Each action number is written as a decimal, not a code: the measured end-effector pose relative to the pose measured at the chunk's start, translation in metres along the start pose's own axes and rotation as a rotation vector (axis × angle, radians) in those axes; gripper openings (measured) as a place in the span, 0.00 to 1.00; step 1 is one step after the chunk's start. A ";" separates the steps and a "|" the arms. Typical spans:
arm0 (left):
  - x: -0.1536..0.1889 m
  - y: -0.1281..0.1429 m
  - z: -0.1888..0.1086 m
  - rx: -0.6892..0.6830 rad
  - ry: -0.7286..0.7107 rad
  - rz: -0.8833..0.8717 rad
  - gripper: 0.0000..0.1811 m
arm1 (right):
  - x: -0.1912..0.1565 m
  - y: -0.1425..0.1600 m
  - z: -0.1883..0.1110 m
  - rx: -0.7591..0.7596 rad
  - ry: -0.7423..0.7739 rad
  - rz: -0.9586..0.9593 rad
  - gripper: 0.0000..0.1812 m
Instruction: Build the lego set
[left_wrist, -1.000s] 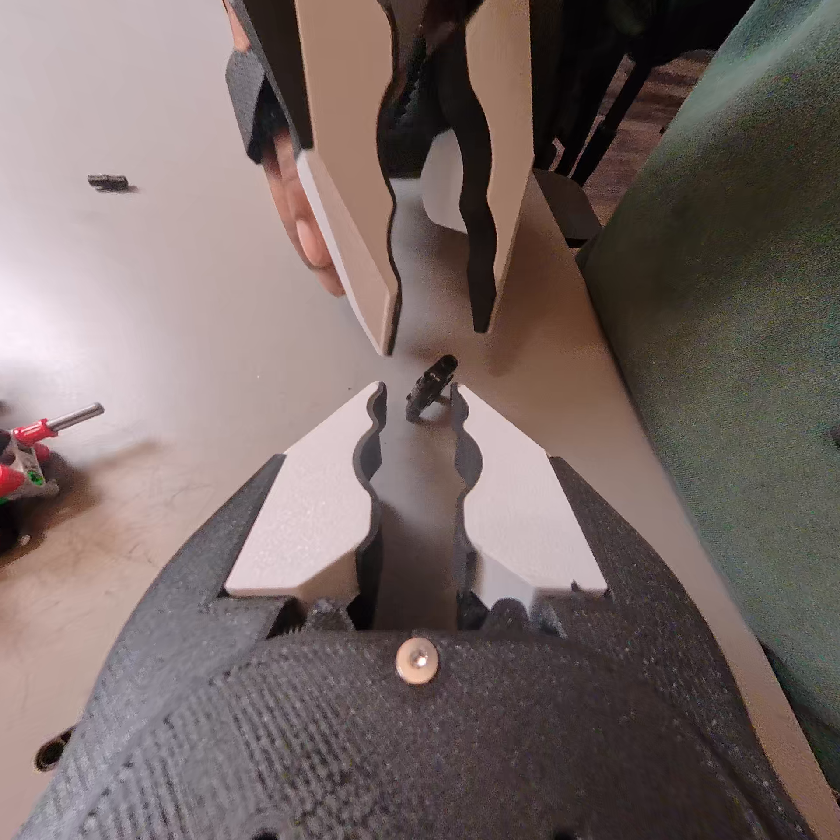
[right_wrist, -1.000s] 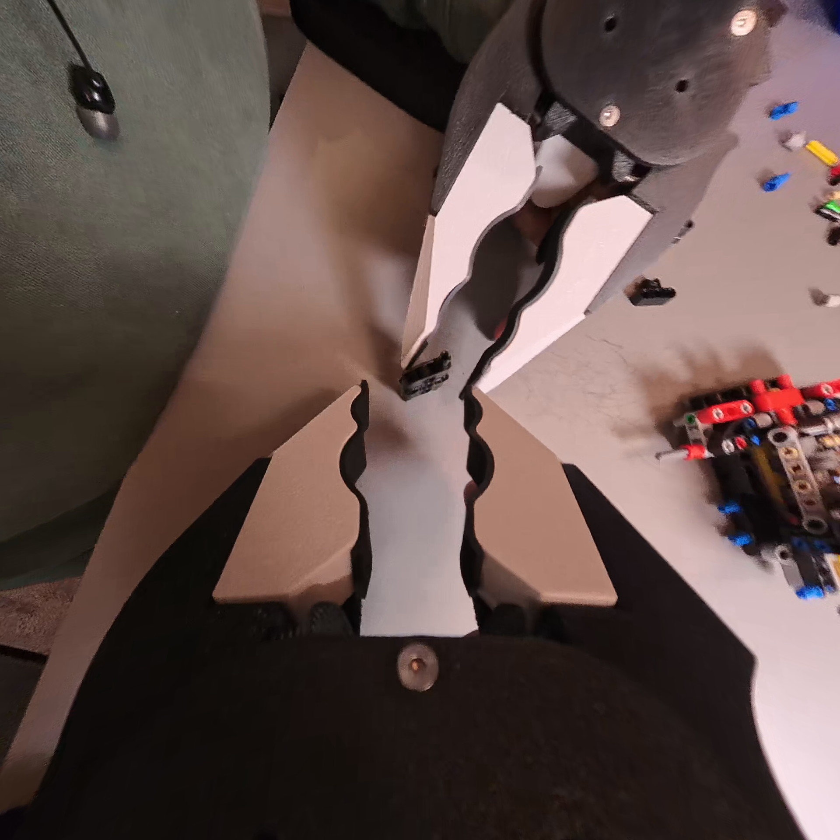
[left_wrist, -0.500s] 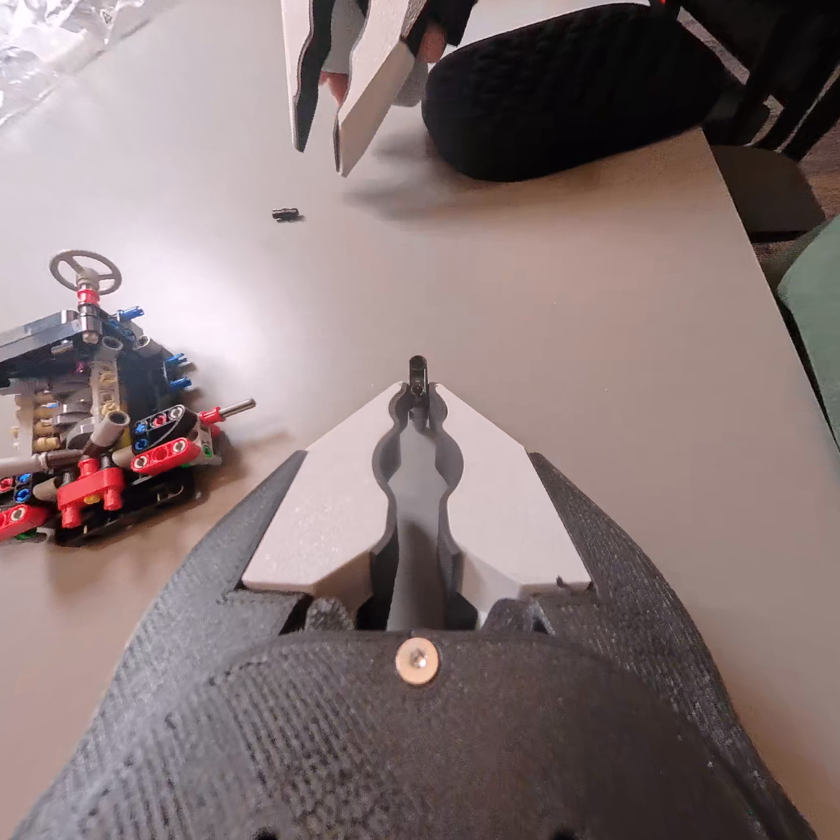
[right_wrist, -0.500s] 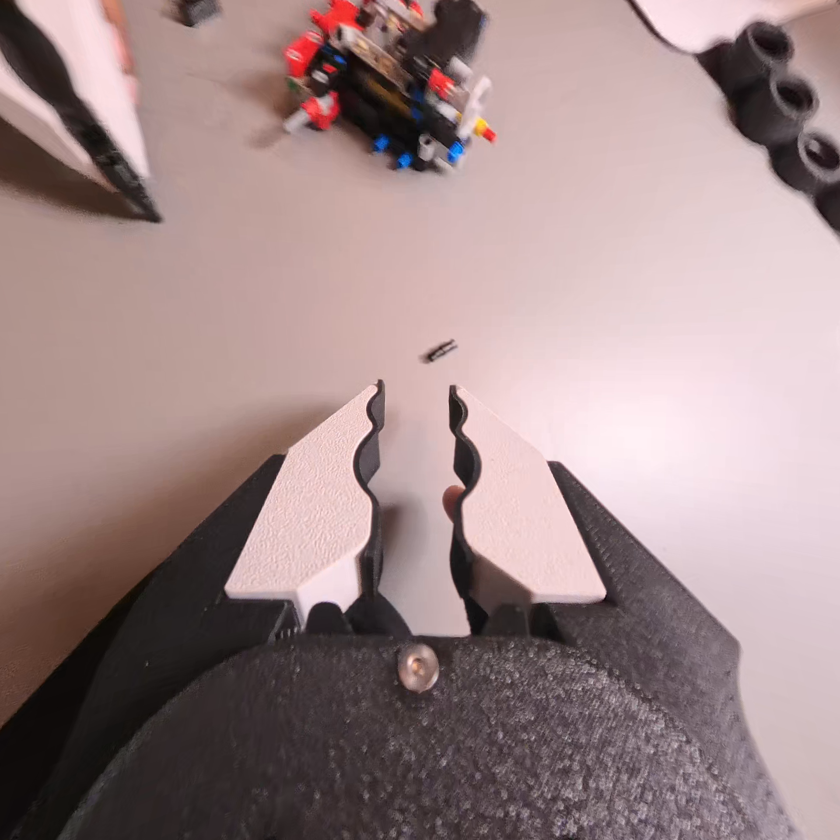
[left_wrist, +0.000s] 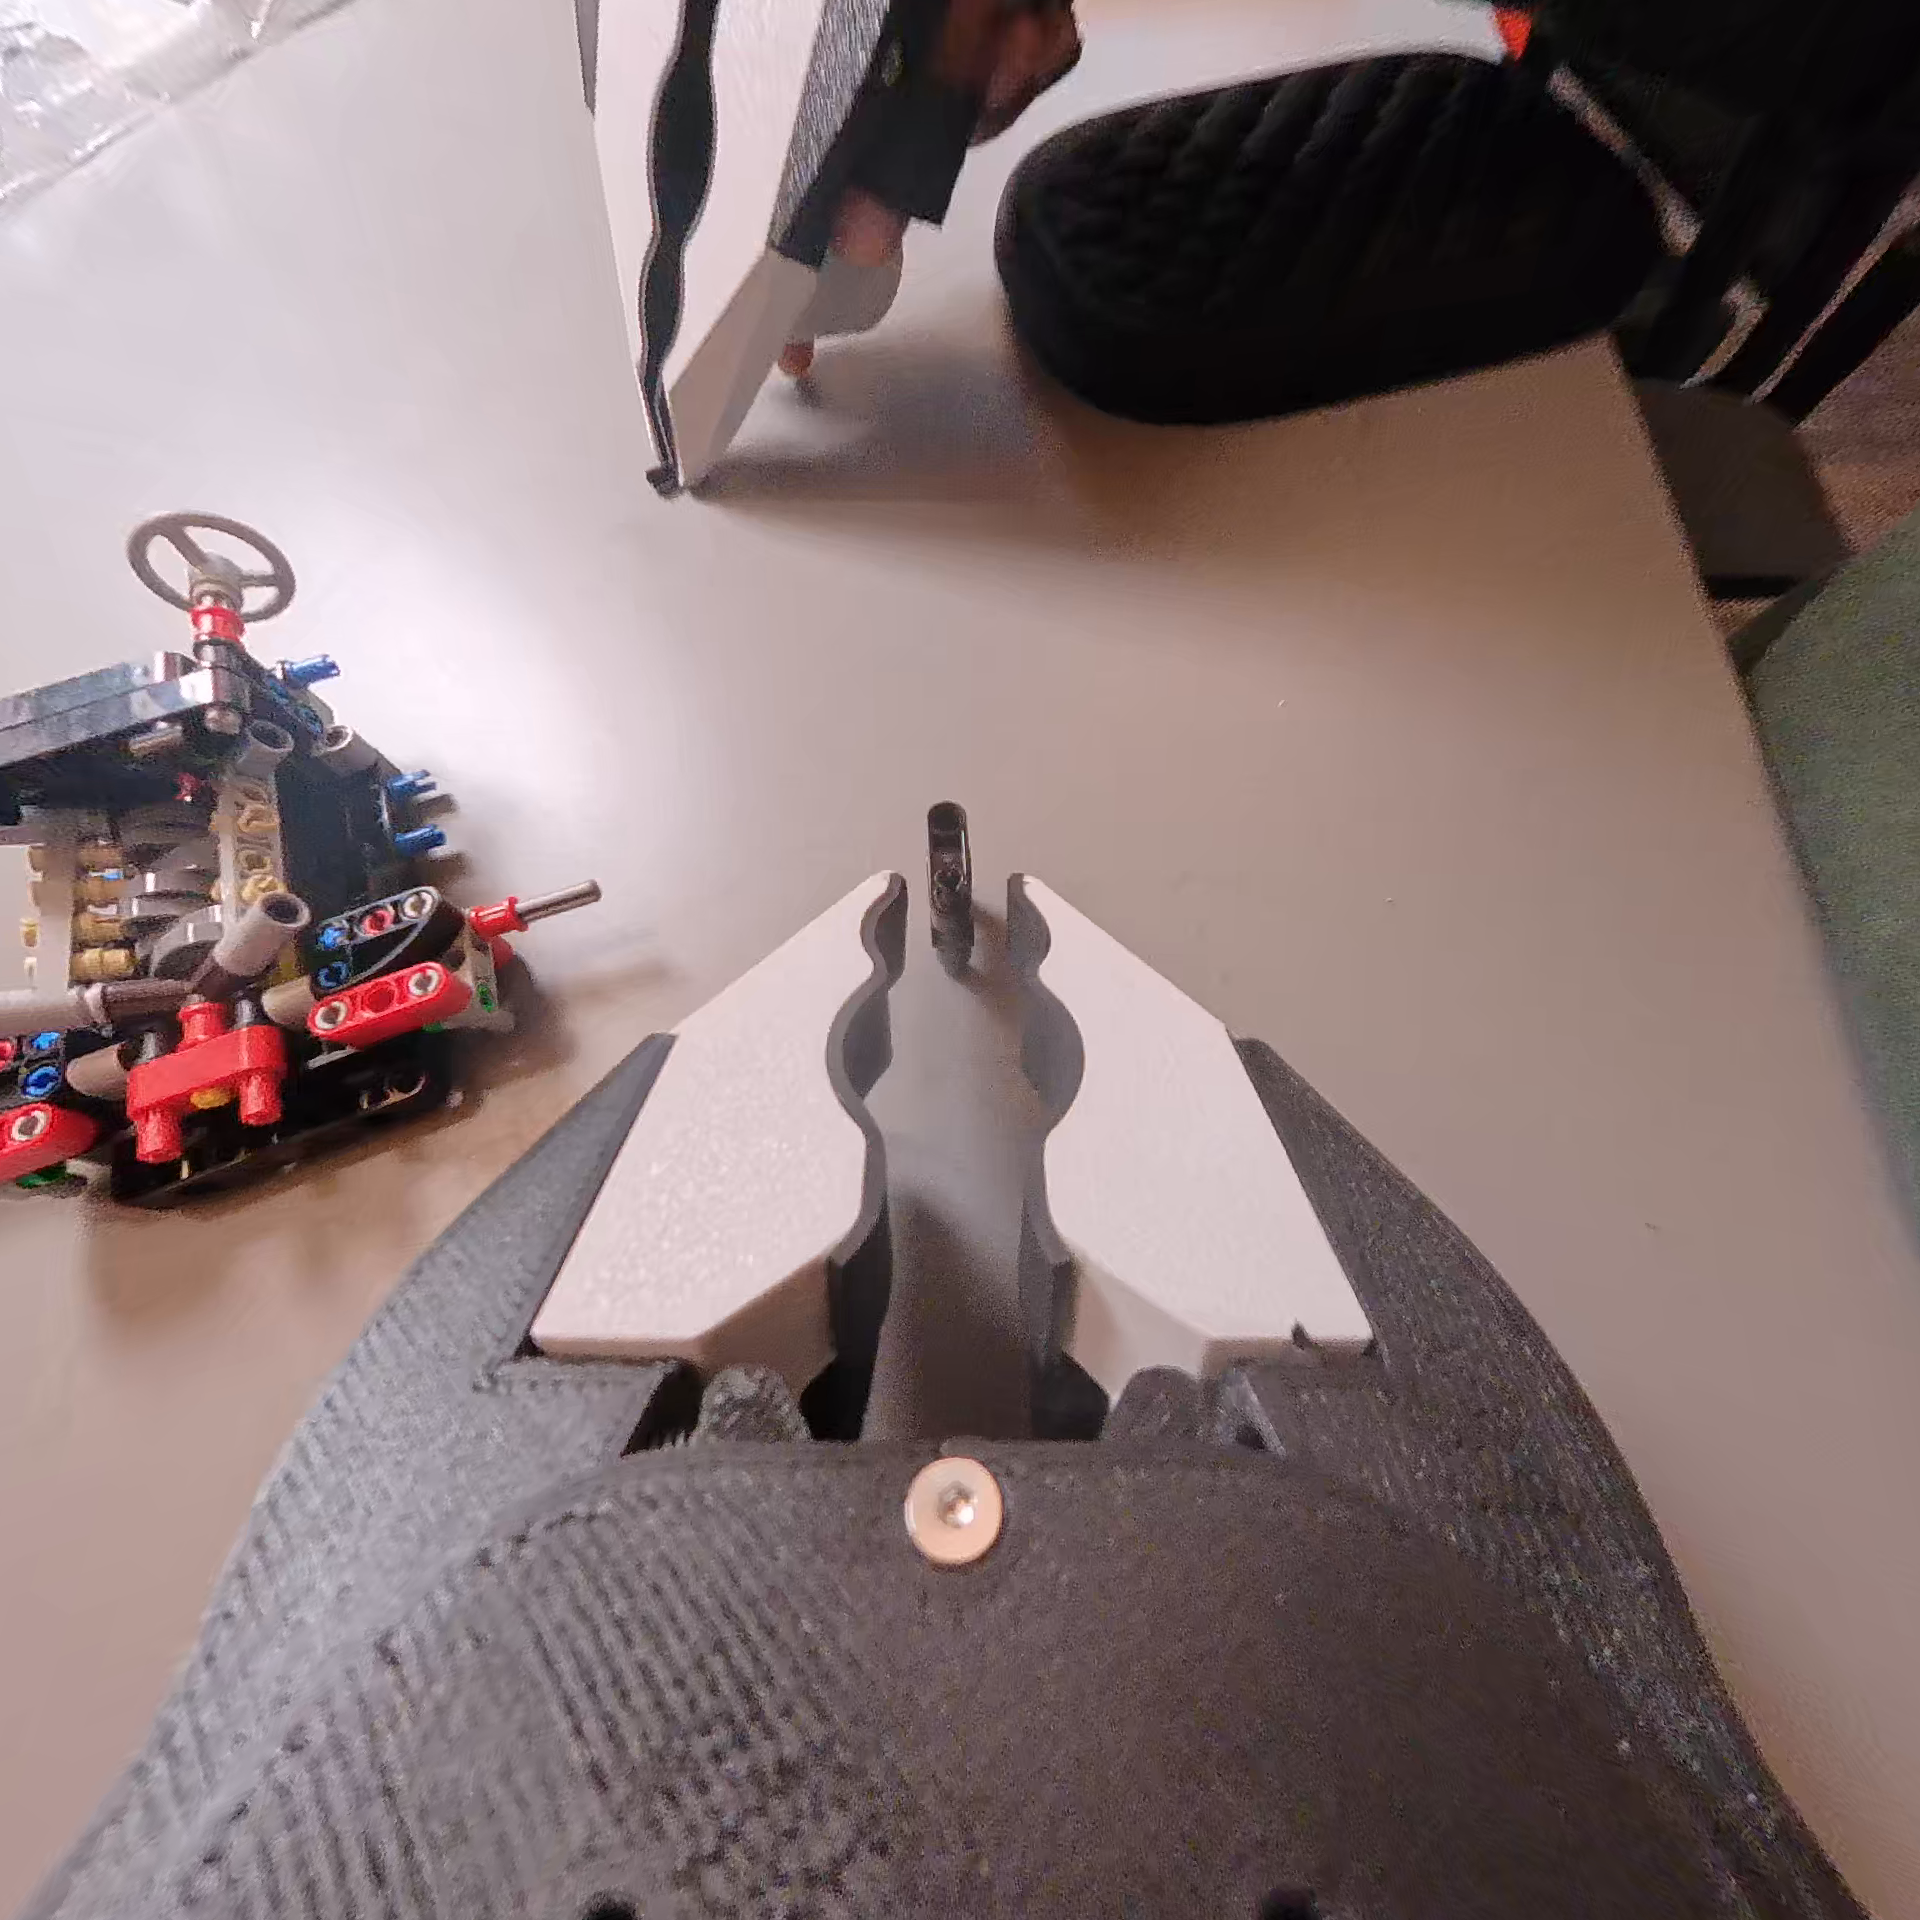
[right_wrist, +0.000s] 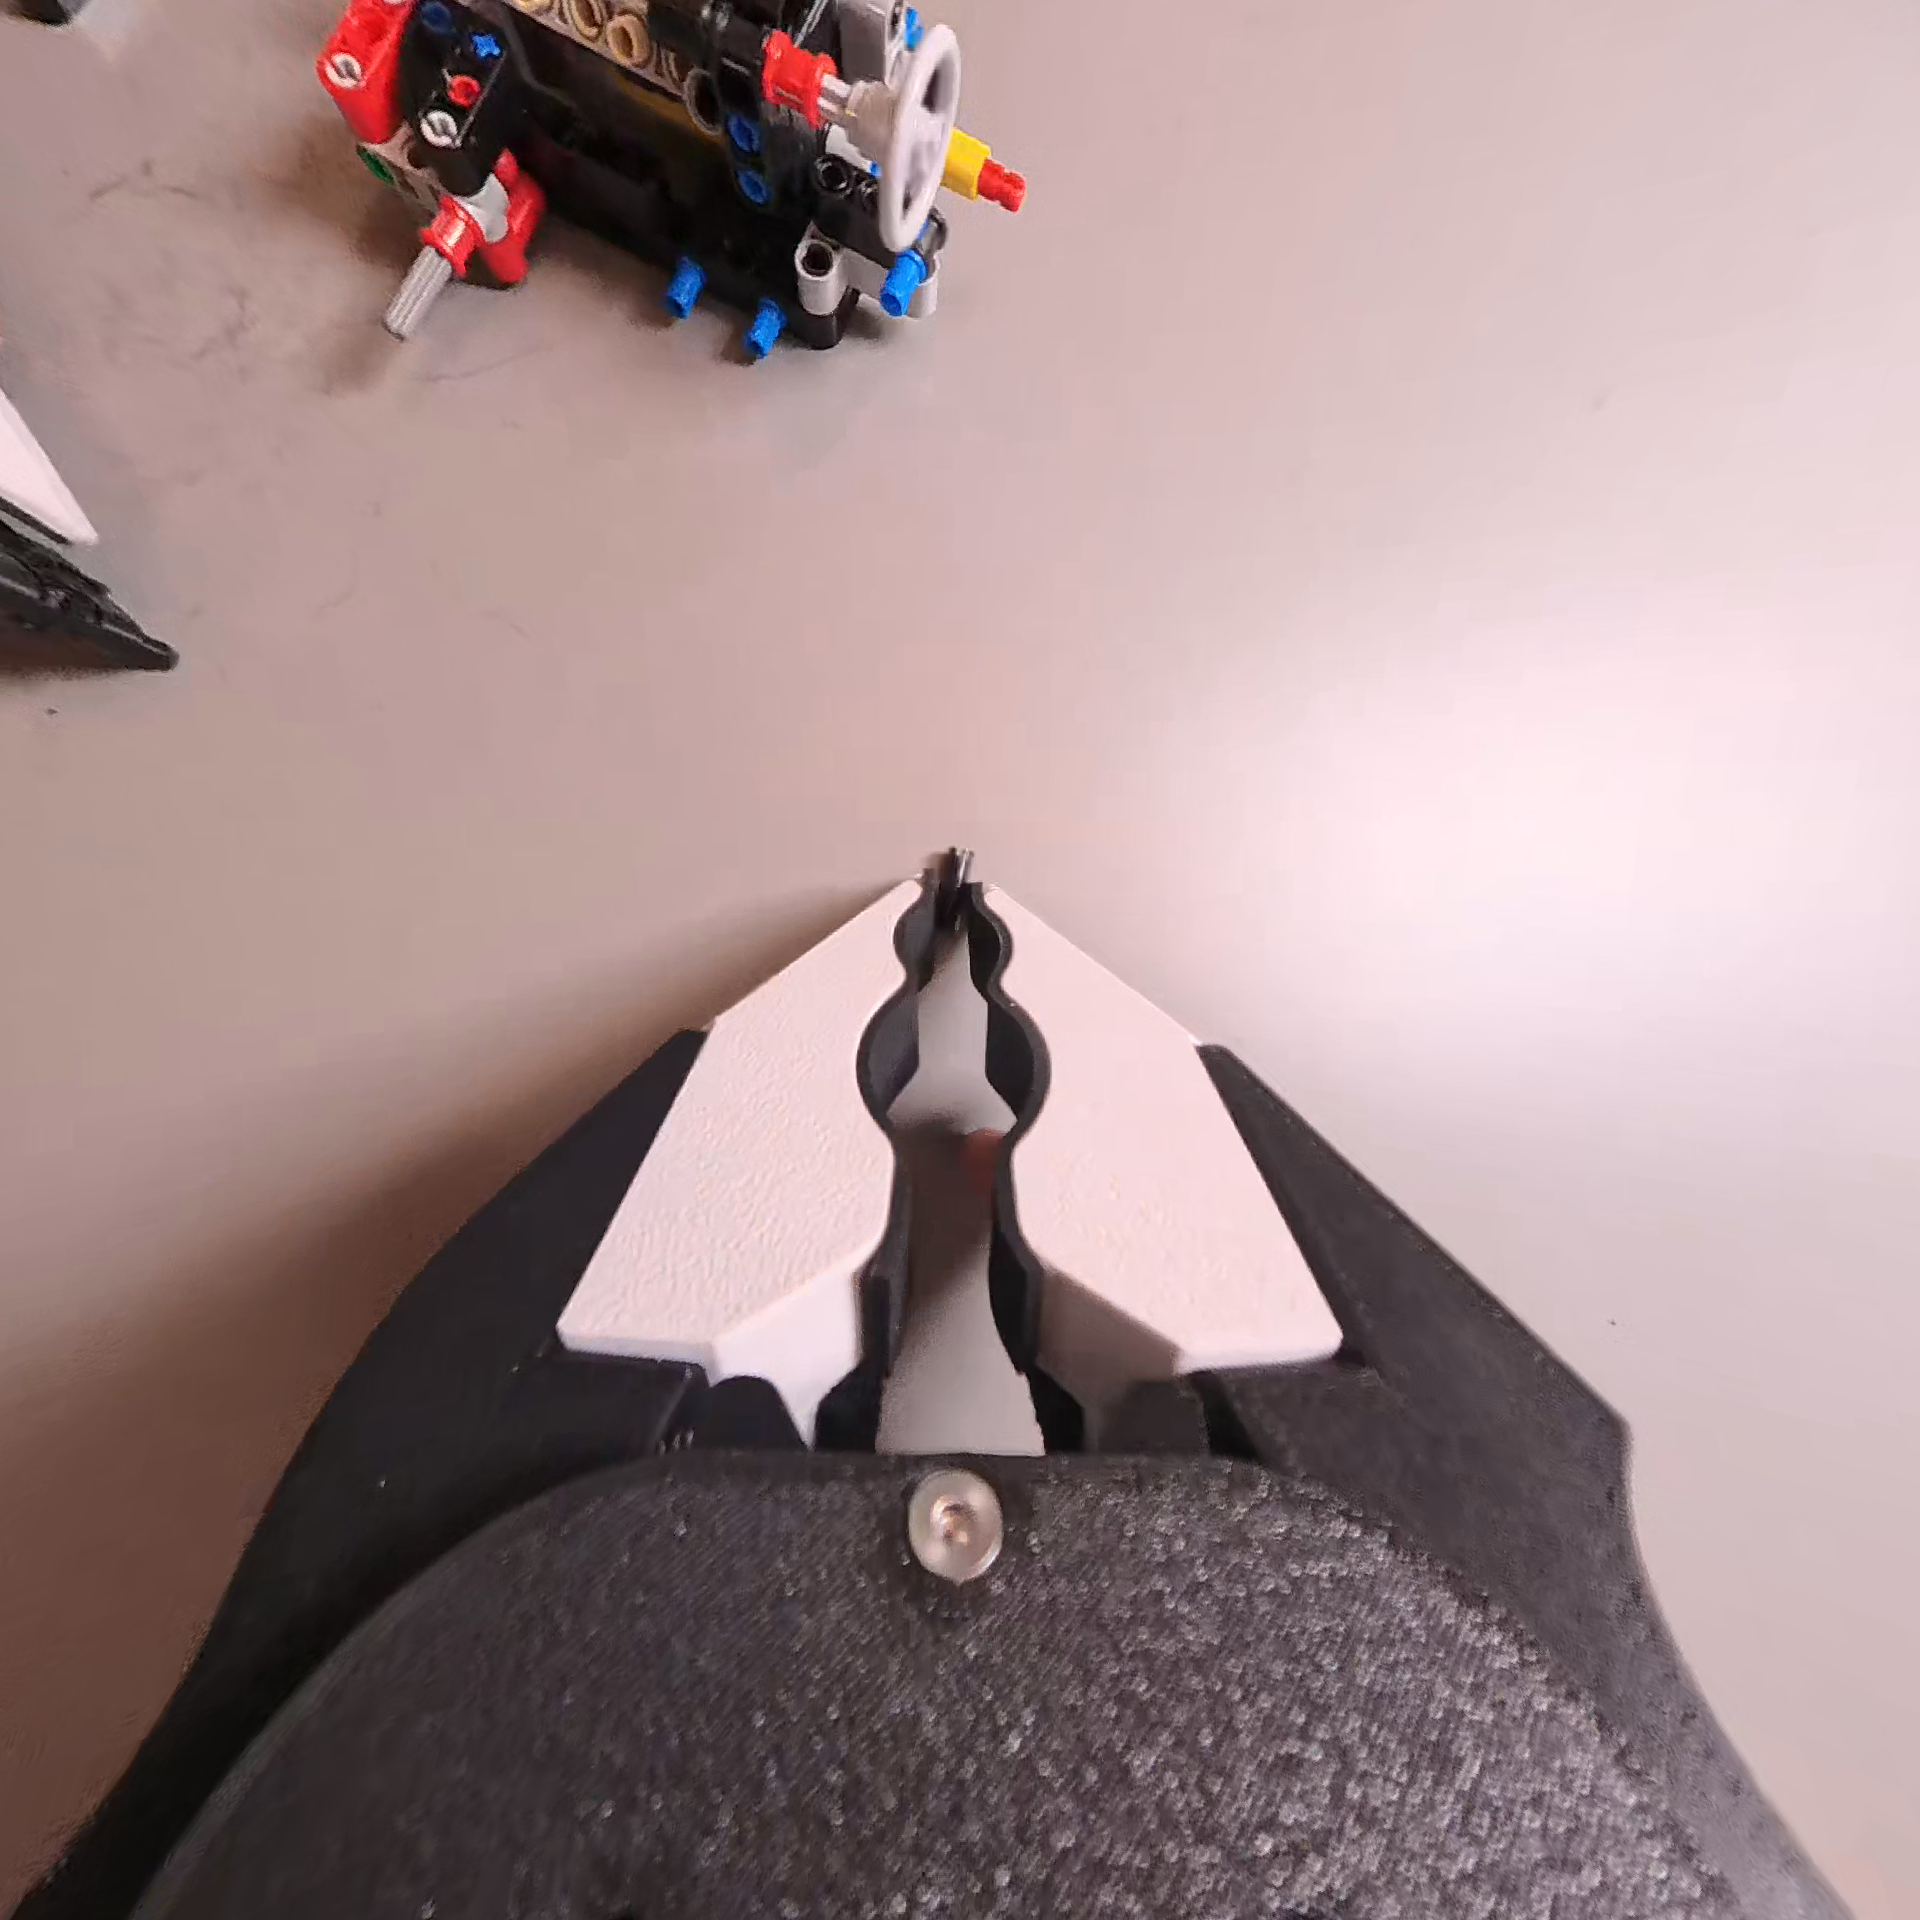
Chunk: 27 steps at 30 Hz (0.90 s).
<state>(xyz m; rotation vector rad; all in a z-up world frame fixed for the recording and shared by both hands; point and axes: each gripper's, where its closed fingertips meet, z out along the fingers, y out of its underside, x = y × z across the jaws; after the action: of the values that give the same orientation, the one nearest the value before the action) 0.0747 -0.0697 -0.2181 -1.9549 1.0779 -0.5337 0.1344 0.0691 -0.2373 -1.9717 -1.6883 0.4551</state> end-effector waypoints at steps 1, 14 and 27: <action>0.001 -0.005 -0.004 0.030 0.019 -0.021 0.11 | -0.002 0.000 0.000 -0.006 -0.003 -0.032 0.02; 0.013 -0.053 -0.041 0.337 0.340 -0.462 0.13 | -0.150 -0.078 -0.049 0.389 -0.161 -0.726 0.02; 0.028 -0.082 -0.071 0.525 0.526 -0.480 0.01 | -0.171 -0.103 -0.092 0.635 -0.226 -0.643 0.02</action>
<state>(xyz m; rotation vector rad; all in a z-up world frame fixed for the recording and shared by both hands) 0.0820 -0.1016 -0.1111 -1.6189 0.6476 -1.4939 0.0715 -0.1024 -0.1153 -0.8988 -1.8839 0.8500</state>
